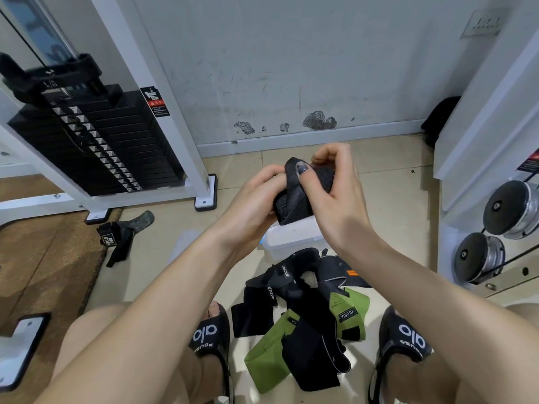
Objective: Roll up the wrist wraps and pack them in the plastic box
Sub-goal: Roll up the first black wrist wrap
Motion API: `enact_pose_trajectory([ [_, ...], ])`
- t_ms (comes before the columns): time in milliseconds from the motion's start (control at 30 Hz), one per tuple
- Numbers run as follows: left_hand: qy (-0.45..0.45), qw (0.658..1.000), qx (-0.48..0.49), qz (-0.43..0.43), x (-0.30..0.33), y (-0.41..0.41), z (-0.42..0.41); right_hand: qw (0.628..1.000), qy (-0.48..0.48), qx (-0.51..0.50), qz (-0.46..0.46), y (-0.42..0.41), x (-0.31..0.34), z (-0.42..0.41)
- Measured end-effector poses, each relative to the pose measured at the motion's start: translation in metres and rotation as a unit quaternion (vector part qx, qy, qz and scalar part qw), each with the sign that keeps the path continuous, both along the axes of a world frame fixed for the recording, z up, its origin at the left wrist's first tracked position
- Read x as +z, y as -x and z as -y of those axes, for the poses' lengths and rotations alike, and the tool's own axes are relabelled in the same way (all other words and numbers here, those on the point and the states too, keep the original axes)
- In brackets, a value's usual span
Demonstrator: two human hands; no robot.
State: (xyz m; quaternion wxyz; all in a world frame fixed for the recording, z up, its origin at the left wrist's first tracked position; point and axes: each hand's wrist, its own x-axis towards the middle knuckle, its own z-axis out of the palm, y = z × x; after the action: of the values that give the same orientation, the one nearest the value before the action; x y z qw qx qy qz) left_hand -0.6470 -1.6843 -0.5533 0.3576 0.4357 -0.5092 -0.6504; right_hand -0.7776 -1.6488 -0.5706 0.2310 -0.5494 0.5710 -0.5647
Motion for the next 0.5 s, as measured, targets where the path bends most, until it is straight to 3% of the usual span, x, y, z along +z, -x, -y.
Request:
enact_pose_trajectory([
  [300, 0.028, 0.999, -0.025, -0.013, 0.005, 0.009, -0.009, 0.999, 0.000, -0.019, 0.029, -0.009, 0.000, 0.003],
  [500, 0.053, 0.994, 0.087, 0.036, -0.008, 0.014, -0.005, 0.992, -0.044, -0.028, 0.113, -0.014, 0.001, 0.004],
])
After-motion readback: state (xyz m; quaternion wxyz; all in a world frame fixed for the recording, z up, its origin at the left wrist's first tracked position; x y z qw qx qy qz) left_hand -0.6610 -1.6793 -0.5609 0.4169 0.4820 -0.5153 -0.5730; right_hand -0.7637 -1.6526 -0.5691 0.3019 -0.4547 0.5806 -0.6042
